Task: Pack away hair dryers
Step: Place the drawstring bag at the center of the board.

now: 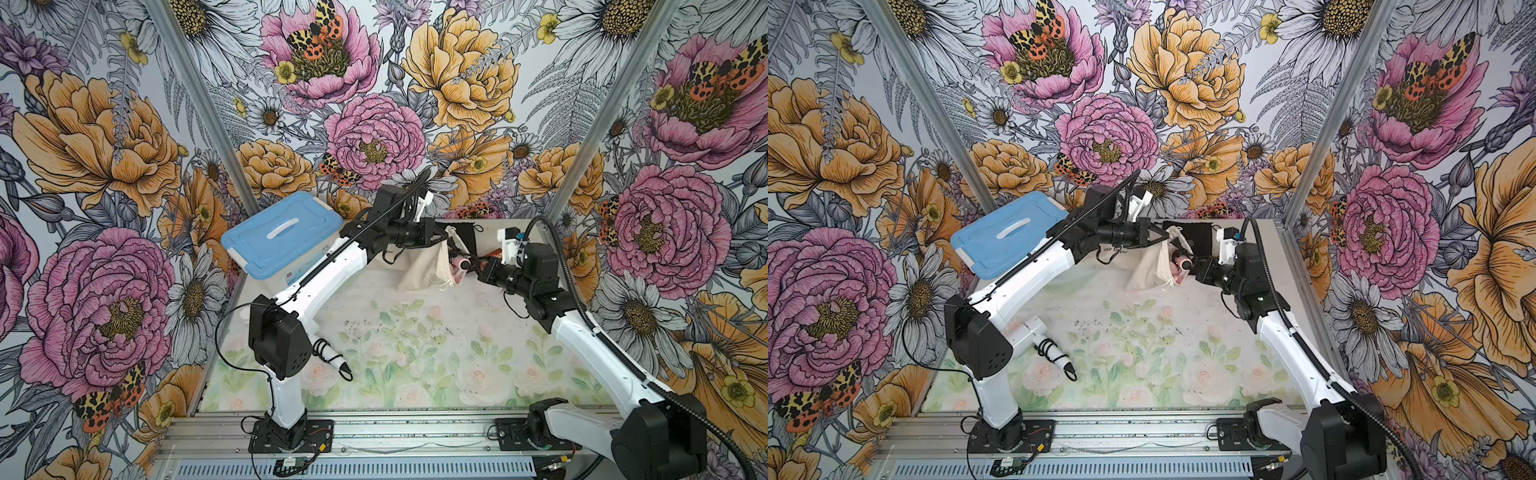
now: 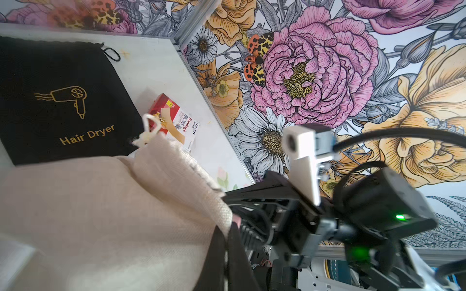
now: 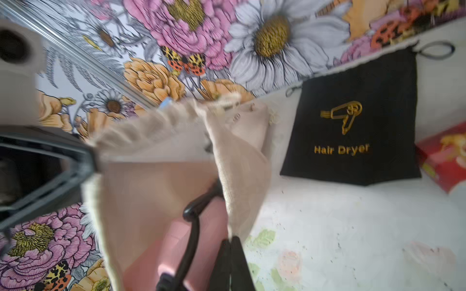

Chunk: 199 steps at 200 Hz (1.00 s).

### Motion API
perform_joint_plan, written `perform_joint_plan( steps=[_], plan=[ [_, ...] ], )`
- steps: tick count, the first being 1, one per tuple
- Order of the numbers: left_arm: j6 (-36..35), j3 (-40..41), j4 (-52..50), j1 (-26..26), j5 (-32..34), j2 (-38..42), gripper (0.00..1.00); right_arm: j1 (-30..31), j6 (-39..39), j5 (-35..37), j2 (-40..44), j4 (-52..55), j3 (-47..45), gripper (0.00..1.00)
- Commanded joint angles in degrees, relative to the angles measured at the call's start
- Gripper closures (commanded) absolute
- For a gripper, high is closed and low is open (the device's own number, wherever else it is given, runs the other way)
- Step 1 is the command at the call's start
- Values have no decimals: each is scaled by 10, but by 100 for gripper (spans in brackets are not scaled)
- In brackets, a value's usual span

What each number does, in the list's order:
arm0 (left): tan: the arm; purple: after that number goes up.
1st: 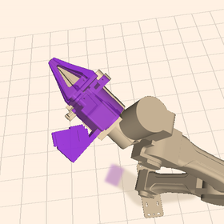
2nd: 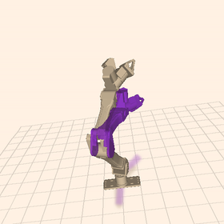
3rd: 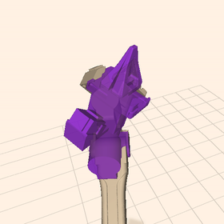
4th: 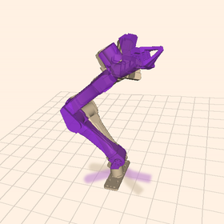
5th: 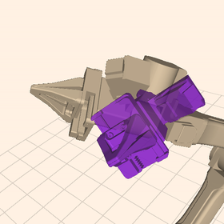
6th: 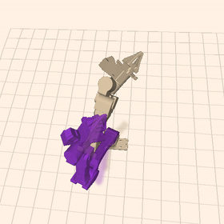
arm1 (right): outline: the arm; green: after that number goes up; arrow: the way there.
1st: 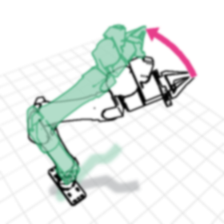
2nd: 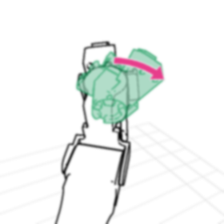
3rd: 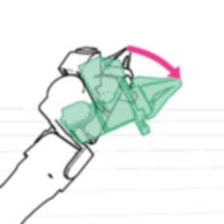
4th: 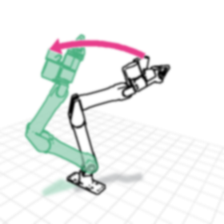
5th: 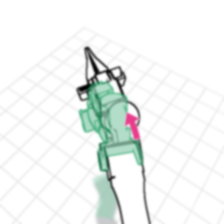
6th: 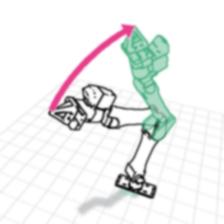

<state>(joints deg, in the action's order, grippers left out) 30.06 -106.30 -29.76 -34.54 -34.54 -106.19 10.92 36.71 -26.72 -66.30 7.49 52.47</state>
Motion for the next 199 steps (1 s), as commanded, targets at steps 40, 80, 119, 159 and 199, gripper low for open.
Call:
perform_joint_plan(
  steps=[40, 80, 119, 159, 199],
  plan=[
    [-11, 17, 15, 18, -3, -18, 100, 2, -16, -7, -9, -5, 42, 100],
    [-9, 3, 15, 21, -9, -21, 100, 3, -19, -3, 2, -9, 31, 100],
    [-9, 6, 15, 19, -10, -33, 100, 6, -17, -2, -17, -16, -4, 100],
    [-7, -7, 15, 19, -15, -36, 100, 7, -14, 2, -31, -33, -31, 100],
    [-6, -17, 15, 19, -28, -59, 100, 14, -21, 11, -49, -33, -38, 100]
  ],
)
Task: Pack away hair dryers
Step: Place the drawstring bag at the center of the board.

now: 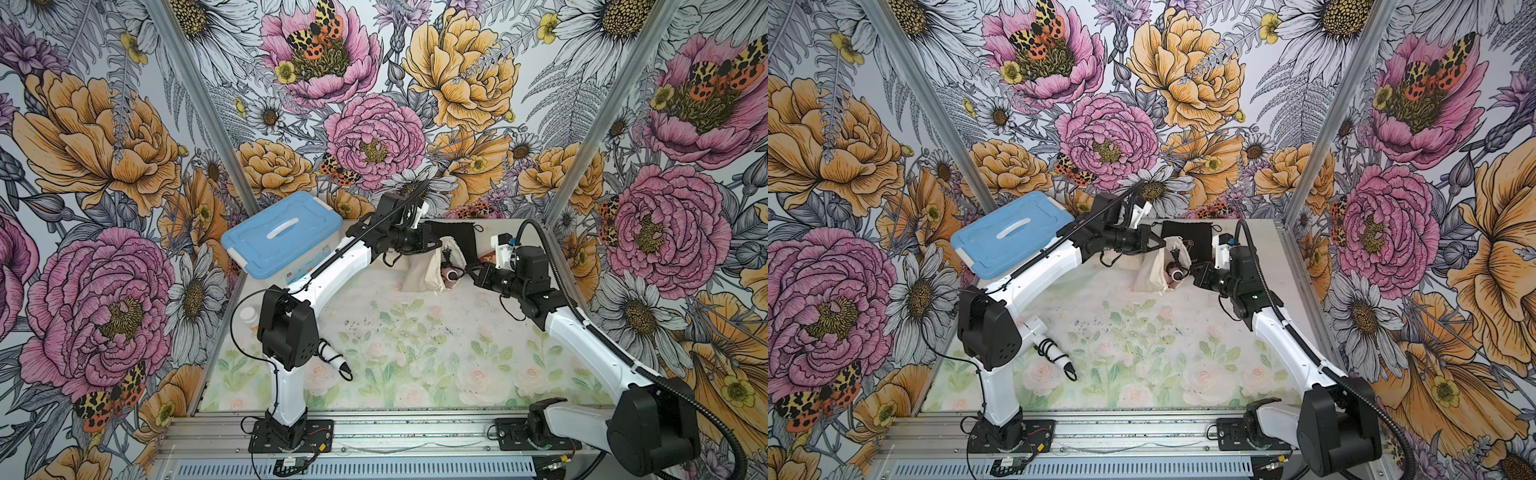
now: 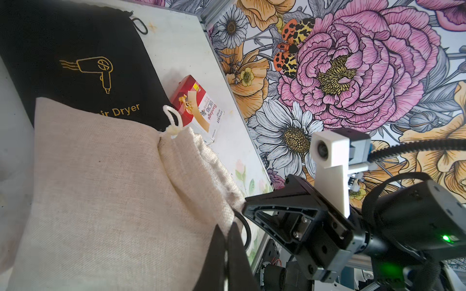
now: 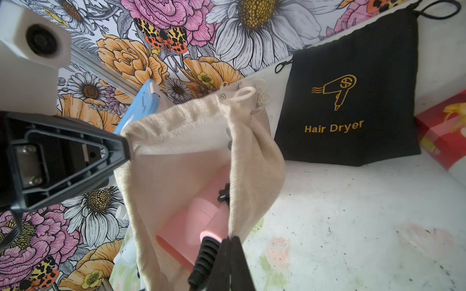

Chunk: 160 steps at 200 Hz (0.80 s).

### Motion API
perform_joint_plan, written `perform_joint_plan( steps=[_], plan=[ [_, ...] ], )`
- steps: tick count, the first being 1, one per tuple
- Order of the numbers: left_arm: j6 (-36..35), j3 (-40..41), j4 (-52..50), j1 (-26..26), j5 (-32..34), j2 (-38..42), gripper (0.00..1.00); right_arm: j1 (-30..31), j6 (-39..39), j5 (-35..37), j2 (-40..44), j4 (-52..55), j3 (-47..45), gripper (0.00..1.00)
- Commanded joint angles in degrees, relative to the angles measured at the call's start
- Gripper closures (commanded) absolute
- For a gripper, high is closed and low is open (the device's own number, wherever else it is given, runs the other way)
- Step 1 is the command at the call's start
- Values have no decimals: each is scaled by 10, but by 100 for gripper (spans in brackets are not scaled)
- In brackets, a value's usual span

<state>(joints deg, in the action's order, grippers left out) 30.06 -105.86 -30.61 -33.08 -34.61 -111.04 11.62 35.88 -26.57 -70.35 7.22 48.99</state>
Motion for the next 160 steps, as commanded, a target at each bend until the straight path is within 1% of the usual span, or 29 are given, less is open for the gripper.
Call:
perform_joint_plan(
  steps=[1, 40, 75, 99, 102, 111, 124, 132, 140, 160],
  plan=[
    [-6, -21, 23, 4, -27, -11, 100, 7, -12, 10, -9, -31, -4, 100],
    [-20, 0, 24, 1, -38, -23, 100, 30, -5, 20, -16, -62, -52, 100],
    [-26, 2, 23, -3, -48, -29, 100, 61, -19, 43, -19, -68, -82, 100],
    [-32, 3, 23, -7, -57, -26, 100, 62, -34, 52, -4, -59, -93, 100],
    [-32, 4, 24, -7, -58, -26, 100, 62, -37, 54, -1, -57, -93, 98],
    [-35, 6, 24, -10, -60, -24, 100, 62, -49, 62, 11, -50, -94, 85],
    [-39, 11, 24, -12, -63, -22, 100, 60, -63, 77, 29, -42, -95, 62],
    [-43, 14, 23, -14, -64, -19, 100, 59, -72, 86, 37, -37, -95, 51],
    [-44, 19, 24, -17, -65, -18, 100, 54, -79, 91, 44, -36, -95, 44],
    [-47, 27, 24, -19, -68, -14, 100, 39, -86, 92, 55, -35, -92, 35]
  ],
)
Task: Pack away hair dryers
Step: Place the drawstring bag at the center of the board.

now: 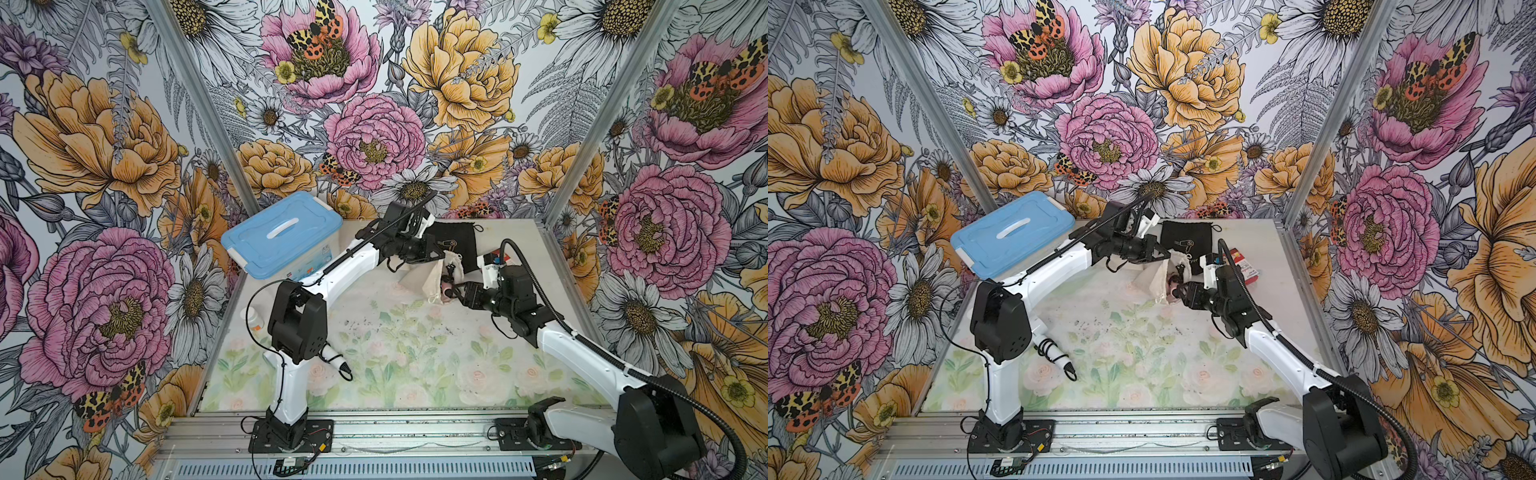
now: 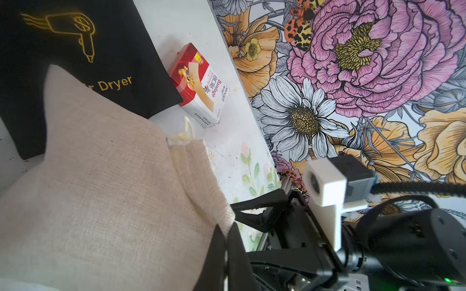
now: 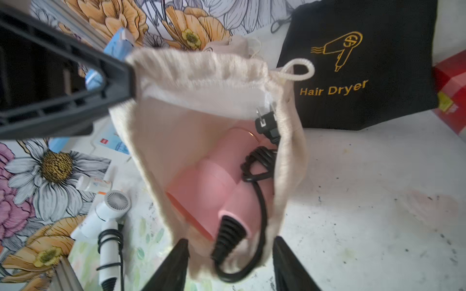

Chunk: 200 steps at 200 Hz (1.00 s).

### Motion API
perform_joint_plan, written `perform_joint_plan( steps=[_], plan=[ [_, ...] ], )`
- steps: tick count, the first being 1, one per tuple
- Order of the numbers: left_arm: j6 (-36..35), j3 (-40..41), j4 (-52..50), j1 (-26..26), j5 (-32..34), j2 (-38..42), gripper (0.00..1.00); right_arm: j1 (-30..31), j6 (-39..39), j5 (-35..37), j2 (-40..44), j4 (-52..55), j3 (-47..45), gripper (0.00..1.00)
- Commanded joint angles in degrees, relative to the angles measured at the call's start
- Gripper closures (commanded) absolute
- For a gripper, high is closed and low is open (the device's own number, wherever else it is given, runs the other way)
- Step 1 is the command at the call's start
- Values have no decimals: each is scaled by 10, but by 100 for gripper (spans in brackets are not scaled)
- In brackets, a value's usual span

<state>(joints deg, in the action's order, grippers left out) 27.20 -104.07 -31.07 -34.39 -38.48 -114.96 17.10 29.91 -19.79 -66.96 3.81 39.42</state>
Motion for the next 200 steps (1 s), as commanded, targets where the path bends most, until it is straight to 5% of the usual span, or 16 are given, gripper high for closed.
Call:
perform_joint_plan(
  steps=[1, 127, 143, 165, 200],
  plan=[
    [-19, 10, 28, -6, -29, 26, 100, -16, -27, 24, 21, -1, 4, 34],
    [-31, 25, 28, -19, -40, 38, 100, -69, -60, -68, -159, -119, 77, 40],
    [-30, 21, 28, -20, -43, 37, 100, -69, -60, -73, -190, -158, 87, 51],
    [-30, 18, 27, -19, -46, 37, 100, -70, -50, -85, -208, -228, 90, 99],
    [-23, 20, 28, -5, -40, 43, 100, -65, -46, -72, -140, -179, 102, 100]
  ],
)
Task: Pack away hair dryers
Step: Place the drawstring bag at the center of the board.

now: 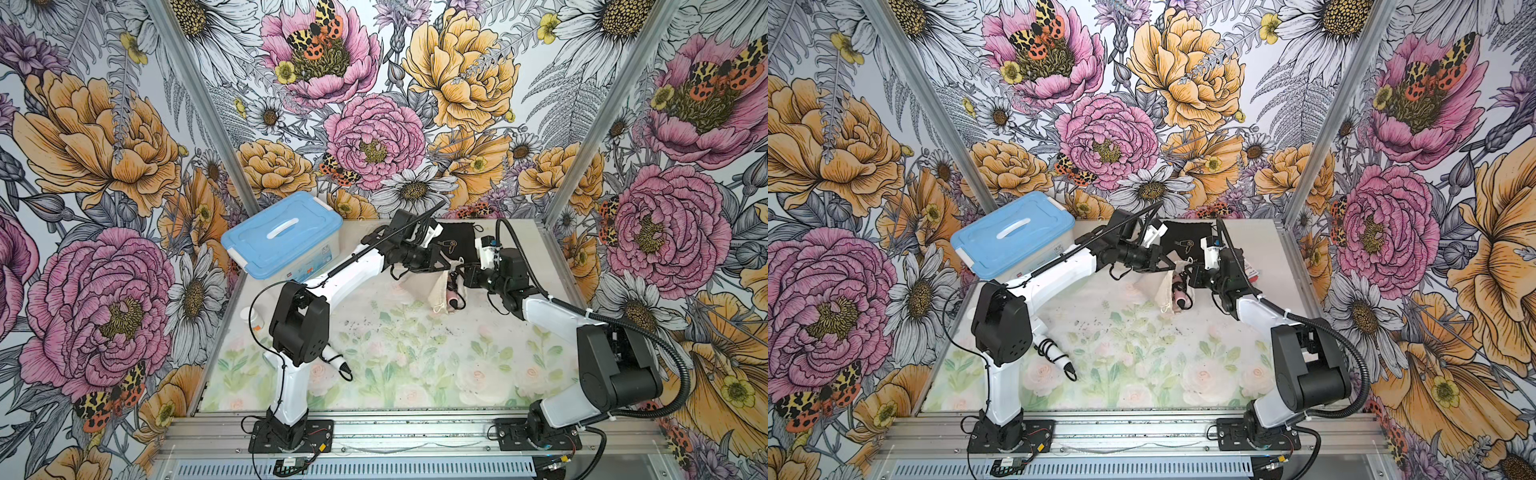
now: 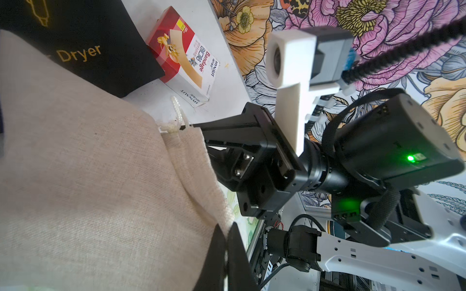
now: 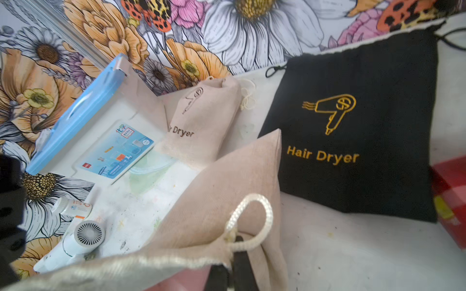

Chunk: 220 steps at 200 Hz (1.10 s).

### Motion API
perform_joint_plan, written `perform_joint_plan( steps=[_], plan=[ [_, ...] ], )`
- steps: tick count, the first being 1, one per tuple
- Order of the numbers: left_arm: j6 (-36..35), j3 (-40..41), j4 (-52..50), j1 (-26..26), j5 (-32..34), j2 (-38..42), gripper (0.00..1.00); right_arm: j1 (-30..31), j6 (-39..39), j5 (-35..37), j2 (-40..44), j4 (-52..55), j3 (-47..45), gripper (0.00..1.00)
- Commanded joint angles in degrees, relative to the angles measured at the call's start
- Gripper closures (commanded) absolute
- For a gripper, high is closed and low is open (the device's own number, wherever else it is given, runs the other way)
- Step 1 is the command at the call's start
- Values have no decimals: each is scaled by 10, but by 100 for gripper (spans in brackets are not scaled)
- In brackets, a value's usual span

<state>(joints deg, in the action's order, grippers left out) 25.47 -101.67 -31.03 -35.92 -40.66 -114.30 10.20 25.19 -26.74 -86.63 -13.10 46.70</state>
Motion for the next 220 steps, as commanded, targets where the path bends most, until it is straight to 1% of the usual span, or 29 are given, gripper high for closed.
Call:
perform_joint_plan(
  steps=[1, 28, 44, 61, 99, 117, 142, 162, 177, 190, 204, 220],
  plan=[
    [-6, -4, 27, 11, -18, 36, 100, 5, 1, -2, 60, -6, 30, 100],
    [2, -4, 27, 36, -9, 39, 100, 30, 0, 13, 130, 70, 45, 100],
    [8, -5, 27, 51, 0, 39, 100, 46, 2, 10, 157, 91, 53, 100],
    [11, -10, 27, 62, 0, 35, 100, 67, -2, 24, 178, 115, 69, 100],
    [9, -45, 23, 77, -3, 18, 100, 74, 22, 44, 156, 141, 116, 100],
    [2, -78, 8, 90, -9, 4, 100, 74, 37, 61, 140, 141, 133, 100],
    [1, -134, -2, 115, -17, -24, 100, 82, 33, 78, 110, 131, 148, 100],
    [1, -191, -6, 126, -42, -59, 100, 89, 33, 117, 97, 96, 130, 100],
    [-1, -226, -8, 128, -58, -89, 100, 95, 36, 138, 87, 43, 101, 100],
    [-2, -250, -12, 128, -64, -112, 100, 99, 37, 144, 74, -13, 71, 100],
    [-11, -261, -12, 126, -69, -130, 100, 104, 38, 159, 58, -78, 36, 100],
    [-33, -252, -14, 118, -53, -133, 100, 110, 37, 176, 43, -173, -17, 100]
  ],
)
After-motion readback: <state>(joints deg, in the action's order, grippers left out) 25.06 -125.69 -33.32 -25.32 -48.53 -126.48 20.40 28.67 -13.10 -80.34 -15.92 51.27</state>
